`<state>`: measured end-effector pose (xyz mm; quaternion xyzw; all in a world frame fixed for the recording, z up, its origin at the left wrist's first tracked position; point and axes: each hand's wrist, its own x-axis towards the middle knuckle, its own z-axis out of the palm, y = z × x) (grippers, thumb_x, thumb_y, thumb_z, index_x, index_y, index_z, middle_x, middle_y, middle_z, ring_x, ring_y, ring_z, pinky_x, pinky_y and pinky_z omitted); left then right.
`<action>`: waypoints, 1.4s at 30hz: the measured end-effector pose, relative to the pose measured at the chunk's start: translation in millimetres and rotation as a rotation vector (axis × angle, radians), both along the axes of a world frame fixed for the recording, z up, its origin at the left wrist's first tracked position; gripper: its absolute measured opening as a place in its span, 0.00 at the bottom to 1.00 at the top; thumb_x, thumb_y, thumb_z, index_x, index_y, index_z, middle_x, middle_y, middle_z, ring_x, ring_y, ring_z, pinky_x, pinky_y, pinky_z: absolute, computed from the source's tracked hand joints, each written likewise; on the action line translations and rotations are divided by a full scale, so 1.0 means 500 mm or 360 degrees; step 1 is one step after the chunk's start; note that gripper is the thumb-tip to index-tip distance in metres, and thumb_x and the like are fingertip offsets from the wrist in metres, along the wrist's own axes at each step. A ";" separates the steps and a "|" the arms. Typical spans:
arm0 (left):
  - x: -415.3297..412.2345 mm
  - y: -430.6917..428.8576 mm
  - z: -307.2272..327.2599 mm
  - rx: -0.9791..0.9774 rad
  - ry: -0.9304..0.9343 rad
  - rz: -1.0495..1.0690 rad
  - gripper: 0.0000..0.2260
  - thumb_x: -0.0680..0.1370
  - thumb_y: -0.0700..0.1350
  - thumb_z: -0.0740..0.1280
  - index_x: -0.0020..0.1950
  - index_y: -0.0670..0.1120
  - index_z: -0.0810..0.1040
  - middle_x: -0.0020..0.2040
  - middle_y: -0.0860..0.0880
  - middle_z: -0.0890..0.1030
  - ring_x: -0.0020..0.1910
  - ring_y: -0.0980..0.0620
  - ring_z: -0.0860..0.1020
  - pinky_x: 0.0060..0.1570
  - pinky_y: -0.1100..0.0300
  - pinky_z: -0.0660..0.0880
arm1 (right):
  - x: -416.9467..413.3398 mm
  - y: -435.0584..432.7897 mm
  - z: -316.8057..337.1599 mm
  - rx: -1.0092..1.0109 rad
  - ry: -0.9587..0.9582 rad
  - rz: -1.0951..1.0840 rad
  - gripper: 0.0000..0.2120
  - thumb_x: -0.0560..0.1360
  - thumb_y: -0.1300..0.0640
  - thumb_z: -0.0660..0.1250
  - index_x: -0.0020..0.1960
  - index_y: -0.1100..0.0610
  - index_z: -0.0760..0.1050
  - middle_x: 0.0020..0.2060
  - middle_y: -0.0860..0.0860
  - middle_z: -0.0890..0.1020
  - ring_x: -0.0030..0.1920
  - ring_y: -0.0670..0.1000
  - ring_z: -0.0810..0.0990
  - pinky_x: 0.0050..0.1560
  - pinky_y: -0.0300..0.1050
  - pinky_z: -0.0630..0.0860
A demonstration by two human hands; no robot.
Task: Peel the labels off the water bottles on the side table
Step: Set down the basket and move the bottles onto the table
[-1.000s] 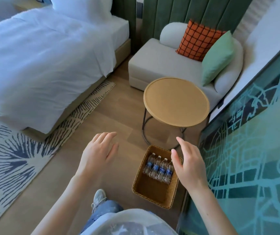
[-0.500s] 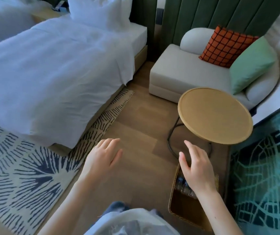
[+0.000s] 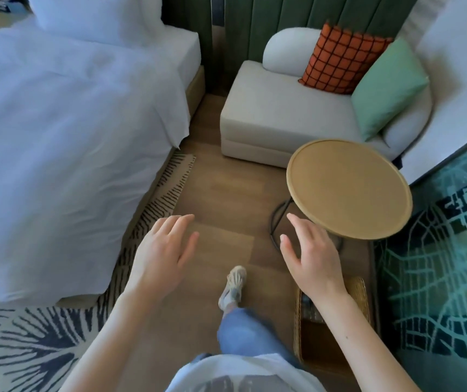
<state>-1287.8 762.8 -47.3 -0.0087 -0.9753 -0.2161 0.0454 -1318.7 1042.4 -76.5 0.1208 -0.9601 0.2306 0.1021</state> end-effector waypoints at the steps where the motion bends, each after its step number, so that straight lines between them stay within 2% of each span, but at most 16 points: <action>1: -0.028 -0.001 -0.011 -0.0014 -0.0026 -0.0033 0.24 0.80 0.57 0.52 0.66 0.44 0.77 0.58 0.49 0.81 0.60 0.46 0.76 0.54 0.53 0.75 | -0.028 -0.006 -0.008 0.0008 -0.0007 -0.0008 0.22 0.80 0.48 0.57 0.68 0.60 0.73 0.56 0.55 0.82 0.56 0.54 0.79 0.55 0.45 0.76; 7: -0.261 -0.007 -0.023 -0.0086 -0.0117 -0.0204 0.25 0.80 0.57 0.52 0.65 0.43 0.78 0.57 0.49 0.82 0.59 0.44 0.78 0.56 0.52 0.76 | -0.215 -0.023 -0.017 -0.0016 -0.0039 -0.0107 0.23 0.81 0.47 0.56 0.68 0.60 0.74 0.56 0.54 0.82 0.56 0.53 0.80 0.56 0.45 0.77; 10: -0.389 0.007 0.012 -0.0110 -0.0031 -0.0347 0.25 0.80 0.56 0.52 0.64 0.43 0.78 0.57 0.49 0.82 0.58 0.44 0.78 0.55 0.52 0.76 | -0.285 -0.013 0.010 -0.0026 0.0009 -0.0230 0.21 0.80 0.49 0.58 0.67 0.60 0.74 0.54 0.53 0.82 0.54 0.52 0.80 0.52 0.45 0.79; 13: -0.529 0.052 0.060 -0.0114 0.0060 -0.0581 0.24 0.81 0.56 0.53 0.63 0.43 0.78 0.57 0.48 0.82 0.57 0.44 0.78 0.53 0.51 0.78 | -0.344 0.019 0.047 -0.0009 0.0041 -0.0443 0.19 0.80 0.50 0.61 0.64 0.61 0.75 0.53 0.55 0.83 0.52 0.55 0.81 0.50 0.49 0.81; 17: -0.666 0.145 0.112 -0.0061 0.0144 -0.0934 0.23 0.81 0.55 0.54 0.63 0.42 0.78 0.57 0.46 0.82 0.57 0.42 0.78 0.52 0.50 0.78 | -0.364 0.067 0.077 0.0043 0.0061 -0.0798 0.22 0.80 0.47 0.57 0.65 0.61 0.74 0.55 0.56 0.82 0.55 0.56 0.80 0.52 0.51 0.80; 20: -0.728 0.214 0.133 0.0021 0.0195 -0.1202 0.21 0.80 0.53 0.54 0.63 0.42 0.78 0.55 0.47 0.82 0.55 0.42 0.78 0.49 0.52 0.76 | -0.343 0.086 0.080 0.0031 0.0043 -0.1107 0.22 0.80 0.48 0.60 0.66 0.61 0.74 0.57 0.57 0.82 0.57 0.57 0.80 0.53 0.50 0.79; 24: -0.780 0.283 0.122 0.0043 0.0129 -0.1603 0.25 0.80 0.54 0.53 0.63 0.41 0.79 0.57 0.46 0.82 0.57 0.42 0.79 0.50 0.51 0.77 | -0.284 0.068 0.060 -0.0034 0.0021 -0.1562 0.22 0.81 0.47 0.59 0.68 0.60 0.73 0.58 0.55 0.81 0.58 0.54 0.78 0.54 0.46 0.77; 28: -0.802 0.309 0.075 -0.0085 0.0029 -0.2034 0.25 0.80 0.55 0.52 0.62 0.40 0.80 0.56 0.46 0.83 0.55 0.42 0.80 0.46 0.51 0.78 | -0.230 -0.007 0.024 -0.0076 0.0018 -0.1997 0.21 0.80 0.45 0.56 0.67 0.56 0.73 0.56 0.50 0.80 0.56 0.46 0.75 0.53 0.34 0.68; 30: -0.807 0.309 0.051 -0.0142 -0.0029 -0.2194 0.26 0.80 0.56 0.51 0.63 0.42 0.79 0.58 0.48 0.82 0.57 0.44 0.79 0.48 0.51 0.78 | -0.215 -0.053 0.004 -0.0140 -0.0001 -0.2170 0.22 0.80 0.43 0.55 0.67 0.55 0.73 0.57 0.50 0.80 0.57 0.46 0.75 0.54 0.35 0.67; 33: -0.809 0.316 0.023 -0.0170 -0.0091 -0.2385 0.25 0.80 0.59 0.50 0.65 0.46 0.77 0.60 0.51 0.80 0.59 0.47 0.77 0.49 0.51 0.78 | -0.196 -0.111 -0.019 -0.0236 -0.0003 -0.2350 0.25 0.81 0.39 0.51 0.69 0.53 0.69 0.59 0.49 0.78 0.58 0.49 0.76 0.57 0.42 0.72; 36: -0.795 0.341 0.013 -0.0148 -0.0100 -0.2558 0.24 0.81 0.58 0.50 0.65 0.46 0.77 0.59 0.50 0.81 0.58 0.47 0.77 0.51 0.51 0.77 | -0.173 -0.145 -0.018 -0.0295 0.0012 -0.2511 0.22 0.81 0.40 0.52 0.71 0.48 0.66 0.60 0.46 0.74 0.58 0.49 0.77 0.55 0.49 0.79; 38: -0.775 0.367 0.016 -0.0134 -0.0085 -0.2688 0.24 0.81 0.57 0.51 0.64 0.45 0.77 0.58 0.48 0.81 0.57 0.45 0.77 0.53 0.50 0.77 | -0.152 -0.155 -0.010 -0.0275 -0.0048 -0.2629 0.24 0.81 0.40 0.52 0.71 0.50 0.68 0.62 0.49 0.76 0.60 0.52 0.77 0.57 0.53 0.79; 40: -0.745 0.396 0.021 -0.0118 -0.0040 -0.2806 0.24 0.81 0.56 0.51 0.63 0.43 0.78 0.57 0.47 0.82 0.56 0.44 0.78 0.52 0.50 0.77 | -0.125 -0.160 0.000 -0.0241 -0.0116 -0.2733 0.25 0.81 0.41 0.52 0.71 0.53 0.69 0.64 0.52 0.77 0.63 0.53 0.75 0.61 0.51 0.76; 42: -0.707 0.427 0.025 -0.0092 0.0010 -0.2876 0.22 0.81 0.55 0.53 0.62 0.44 0.78 0.56 0.47 0.82 0.55 0.44 0.78 0.51 0.50 0.77 | -0.094 -0.162 0.010 -0.0245 -0.0153 -0.2811 0.24 0.82 0.43 0.54 0.71 0.55 0.69 0.64 0.52 0.76 0.63 0.52 0.74 0.60 0.45 0.72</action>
